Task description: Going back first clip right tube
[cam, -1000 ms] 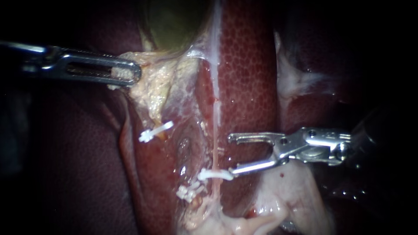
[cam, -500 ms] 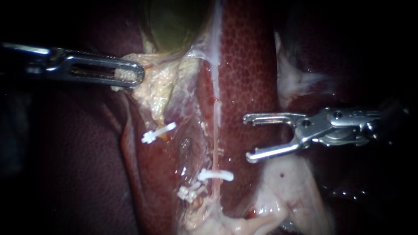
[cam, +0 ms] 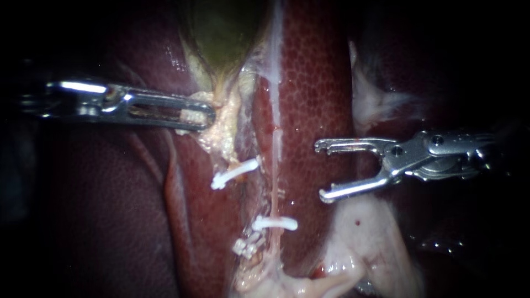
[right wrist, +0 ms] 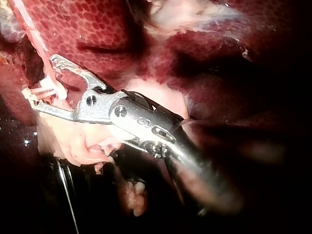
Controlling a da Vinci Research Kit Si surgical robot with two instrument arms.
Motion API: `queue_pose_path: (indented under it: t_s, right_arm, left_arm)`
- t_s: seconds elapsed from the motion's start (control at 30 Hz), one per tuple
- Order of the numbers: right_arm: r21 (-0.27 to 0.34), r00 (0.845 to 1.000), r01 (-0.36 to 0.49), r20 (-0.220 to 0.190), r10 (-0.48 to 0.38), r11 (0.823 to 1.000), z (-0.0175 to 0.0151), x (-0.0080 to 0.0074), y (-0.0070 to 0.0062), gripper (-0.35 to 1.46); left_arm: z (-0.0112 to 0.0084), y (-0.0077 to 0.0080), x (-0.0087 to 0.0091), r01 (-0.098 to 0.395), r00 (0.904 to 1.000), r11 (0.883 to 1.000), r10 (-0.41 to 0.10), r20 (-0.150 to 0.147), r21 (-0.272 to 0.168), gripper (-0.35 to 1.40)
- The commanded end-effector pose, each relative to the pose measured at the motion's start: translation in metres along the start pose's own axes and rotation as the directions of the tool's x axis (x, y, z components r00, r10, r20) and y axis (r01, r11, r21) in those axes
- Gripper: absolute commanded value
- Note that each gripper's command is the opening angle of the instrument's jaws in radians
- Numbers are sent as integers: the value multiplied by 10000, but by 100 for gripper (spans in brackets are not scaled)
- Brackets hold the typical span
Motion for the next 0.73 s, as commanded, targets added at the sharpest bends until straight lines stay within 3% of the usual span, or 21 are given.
queue_pose_path:
  t_s: [0.03,0.27,0.73]
  right_arm:
    - [-5,10000,-9,16,9,10000,1,-2,0,60]
    - [-6,10000,-20,1,20,10000,3,0,-3,60]
    - [5,9999,102,-2,-102,9999,1,11,-6,60]
  left_arm:
    - [2,0,1,-3,10000,10000,3,-36,-15,-35]
    - [14,-2,2,38,10000,10000,-38,-79,22,-35]
    - [15,-2,2,37,10000,10000,-37,-78,21,-35]
